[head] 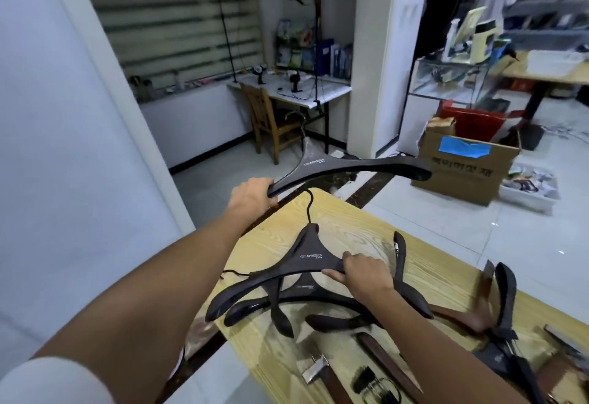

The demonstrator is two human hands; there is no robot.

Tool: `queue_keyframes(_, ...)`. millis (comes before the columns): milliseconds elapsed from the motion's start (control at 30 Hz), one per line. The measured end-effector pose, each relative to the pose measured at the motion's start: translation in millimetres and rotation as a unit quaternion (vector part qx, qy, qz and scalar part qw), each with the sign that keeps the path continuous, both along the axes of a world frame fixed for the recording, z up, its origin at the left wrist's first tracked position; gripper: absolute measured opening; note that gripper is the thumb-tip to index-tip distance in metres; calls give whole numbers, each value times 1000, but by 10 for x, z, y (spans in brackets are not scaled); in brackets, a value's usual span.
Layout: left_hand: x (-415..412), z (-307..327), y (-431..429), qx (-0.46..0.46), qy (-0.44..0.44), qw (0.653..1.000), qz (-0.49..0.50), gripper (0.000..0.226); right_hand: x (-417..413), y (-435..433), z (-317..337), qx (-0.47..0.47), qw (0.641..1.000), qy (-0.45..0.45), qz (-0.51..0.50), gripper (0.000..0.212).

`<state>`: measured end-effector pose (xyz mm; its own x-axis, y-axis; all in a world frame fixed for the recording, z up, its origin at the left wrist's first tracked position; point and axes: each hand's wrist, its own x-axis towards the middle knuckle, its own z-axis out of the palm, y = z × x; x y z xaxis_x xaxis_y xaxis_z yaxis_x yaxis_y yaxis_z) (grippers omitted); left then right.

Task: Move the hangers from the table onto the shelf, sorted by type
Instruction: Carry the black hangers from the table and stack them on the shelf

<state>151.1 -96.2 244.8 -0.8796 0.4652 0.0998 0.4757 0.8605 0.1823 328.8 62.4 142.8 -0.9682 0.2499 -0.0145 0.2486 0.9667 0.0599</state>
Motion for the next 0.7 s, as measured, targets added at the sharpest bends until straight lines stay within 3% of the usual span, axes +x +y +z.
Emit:
queue_keyframes(333,704,322,-765,-19,46,995,84,14,230,-337,350,16,993,38,106,59)
queue_keyframes(700,1479,390,-2410,-5,54,966,253,11,300,-1447,461,16,959,51,279,61)
